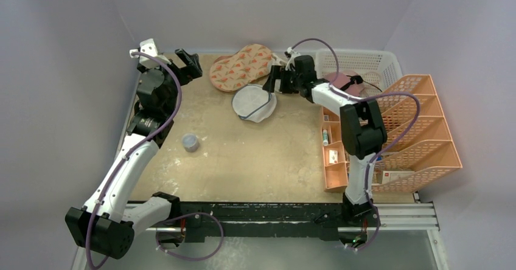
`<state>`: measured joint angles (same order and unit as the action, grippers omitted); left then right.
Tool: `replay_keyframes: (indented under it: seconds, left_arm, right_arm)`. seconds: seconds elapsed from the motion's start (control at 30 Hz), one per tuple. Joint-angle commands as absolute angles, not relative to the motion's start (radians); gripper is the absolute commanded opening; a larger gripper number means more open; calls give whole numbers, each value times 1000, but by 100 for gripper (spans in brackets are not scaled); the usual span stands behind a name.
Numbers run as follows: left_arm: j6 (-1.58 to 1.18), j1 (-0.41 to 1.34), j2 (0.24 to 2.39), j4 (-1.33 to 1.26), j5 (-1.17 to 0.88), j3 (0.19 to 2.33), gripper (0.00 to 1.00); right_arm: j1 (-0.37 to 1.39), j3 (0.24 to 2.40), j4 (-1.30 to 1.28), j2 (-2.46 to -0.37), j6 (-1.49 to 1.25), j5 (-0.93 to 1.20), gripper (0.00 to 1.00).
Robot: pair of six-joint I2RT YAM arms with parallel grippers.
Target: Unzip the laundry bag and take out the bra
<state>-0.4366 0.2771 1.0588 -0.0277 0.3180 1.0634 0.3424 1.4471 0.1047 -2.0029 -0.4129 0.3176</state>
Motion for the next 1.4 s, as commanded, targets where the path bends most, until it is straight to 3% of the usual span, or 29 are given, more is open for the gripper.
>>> replay_keyframes:
  seconds: [0.0,0.2,0.53,0.63,0.97,1.37]
  left_arm:
    - [-458,282,1060,-89,303,1066,97]
    - [-466,282,1066,-91,292,1065,97]
    - [-463,282,1076,-84,301,1066,97]
    - [-463,282,1074,-84,302,1067,97]
    - [-464,282,1069,-80,306,1069,97]
    - [-466,282,1081,-79,304,1068,97]
  right_arm:
    - [414,1484,108,-2026,-515,204,100]
    - [516,1558,131,-2126,-586,157,100]
    - [681,1980,119,-2342,-616,353,99]
    - [679,1992,110,-2307,-600,383,100]
    - [569,2018,-22,-2231,-450,203,100]
    - [517,2361,73,-2508,-503,119,98]
